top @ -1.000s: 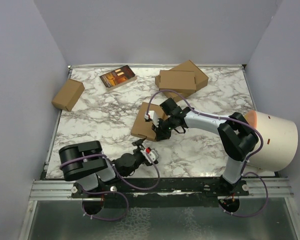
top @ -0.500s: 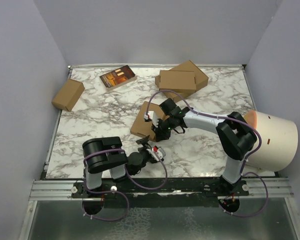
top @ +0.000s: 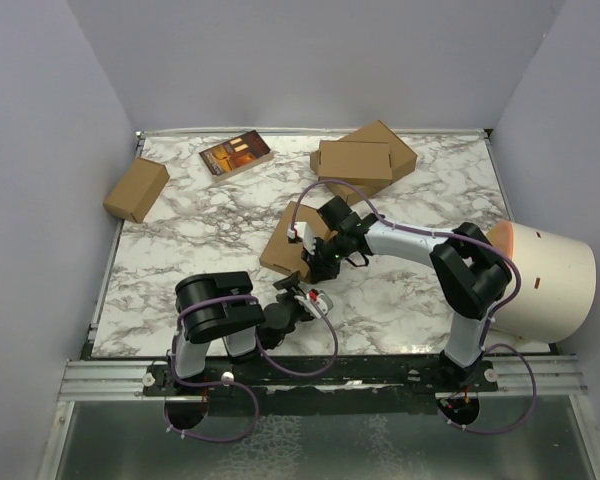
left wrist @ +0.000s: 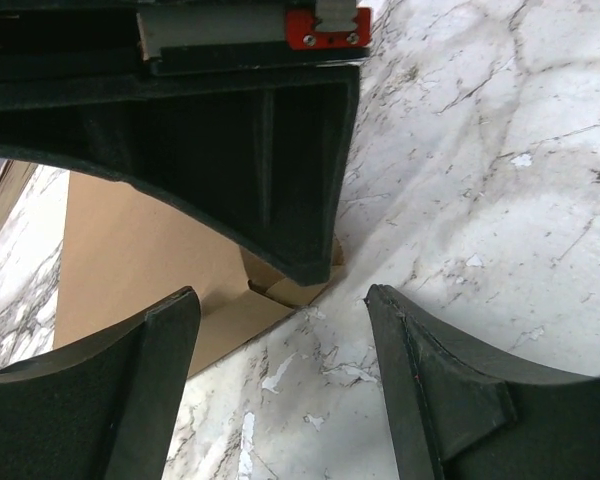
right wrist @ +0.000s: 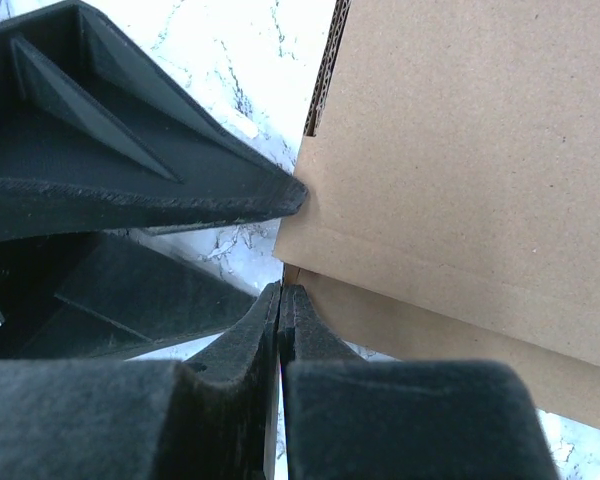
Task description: Fold the paper box
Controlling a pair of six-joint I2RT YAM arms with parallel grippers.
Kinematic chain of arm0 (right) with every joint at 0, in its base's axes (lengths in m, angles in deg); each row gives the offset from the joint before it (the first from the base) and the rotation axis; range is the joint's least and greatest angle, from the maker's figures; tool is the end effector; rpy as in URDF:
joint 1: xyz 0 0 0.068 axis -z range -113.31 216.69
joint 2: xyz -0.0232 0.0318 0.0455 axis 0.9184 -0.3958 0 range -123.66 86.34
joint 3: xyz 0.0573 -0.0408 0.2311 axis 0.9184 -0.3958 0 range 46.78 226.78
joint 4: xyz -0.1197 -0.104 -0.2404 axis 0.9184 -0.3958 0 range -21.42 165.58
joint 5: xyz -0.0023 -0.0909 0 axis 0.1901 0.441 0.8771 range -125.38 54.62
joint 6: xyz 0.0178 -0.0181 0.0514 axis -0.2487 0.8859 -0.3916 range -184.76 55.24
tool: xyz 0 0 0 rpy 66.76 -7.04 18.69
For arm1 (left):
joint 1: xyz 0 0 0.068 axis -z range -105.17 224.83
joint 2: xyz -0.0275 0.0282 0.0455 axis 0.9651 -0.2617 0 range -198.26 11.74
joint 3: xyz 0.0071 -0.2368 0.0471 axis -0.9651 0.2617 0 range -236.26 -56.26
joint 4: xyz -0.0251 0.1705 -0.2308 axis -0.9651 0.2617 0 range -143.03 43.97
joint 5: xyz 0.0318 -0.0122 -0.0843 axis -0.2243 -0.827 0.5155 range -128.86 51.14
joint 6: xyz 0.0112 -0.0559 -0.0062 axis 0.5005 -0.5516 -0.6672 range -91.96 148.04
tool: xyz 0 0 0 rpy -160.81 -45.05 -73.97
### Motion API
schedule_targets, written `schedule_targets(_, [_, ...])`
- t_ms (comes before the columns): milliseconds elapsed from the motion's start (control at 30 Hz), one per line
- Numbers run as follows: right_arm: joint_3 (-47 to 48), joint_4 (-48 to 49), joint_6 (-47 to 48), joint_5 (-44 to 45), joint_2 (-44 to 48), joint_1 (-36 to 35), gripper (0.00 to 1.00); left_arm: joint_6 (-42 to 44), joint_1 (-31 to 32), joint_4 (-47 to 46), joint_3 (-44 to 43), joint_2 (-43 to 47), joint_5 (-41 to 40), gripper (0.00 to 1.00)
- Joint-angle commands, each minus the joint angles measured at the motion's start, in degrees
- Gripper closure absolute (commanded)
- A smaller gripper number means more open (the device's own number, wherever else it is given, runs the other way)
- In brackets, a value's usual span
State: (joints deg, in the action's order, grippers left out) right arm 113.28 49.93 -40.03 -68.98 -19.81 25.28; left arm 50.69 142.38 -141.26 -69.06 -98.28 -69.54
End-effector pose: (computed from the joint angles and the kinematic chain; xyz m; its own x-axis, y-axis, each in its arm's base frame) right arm 0.2687 0.2669 0.1099 -0.3160 -0.7432 -0.5898 -0.9429 0.1772 0.2819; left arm 0.1078 -0.2065 0.0354 0.1770 0.4392 -0.8808 0.5789 0.6773 0.4540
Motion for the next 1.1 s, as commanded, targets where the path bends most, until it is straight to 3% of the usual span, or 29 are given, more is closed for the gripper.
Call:
schedule_targets(0, [1.7,1.1,-0.9,-0.2,-1.4,-0.6,0.99,-1.6,-1.8,-10.0,1.5,-2.0,0.1,0.29])
schedule_targets(1067, [3.7,0.1,-2.1,-1.8,-2.9,-0.6,0.99,-5.2,-5.5,-13.9,1.9,-4.9,6.6,0.46])
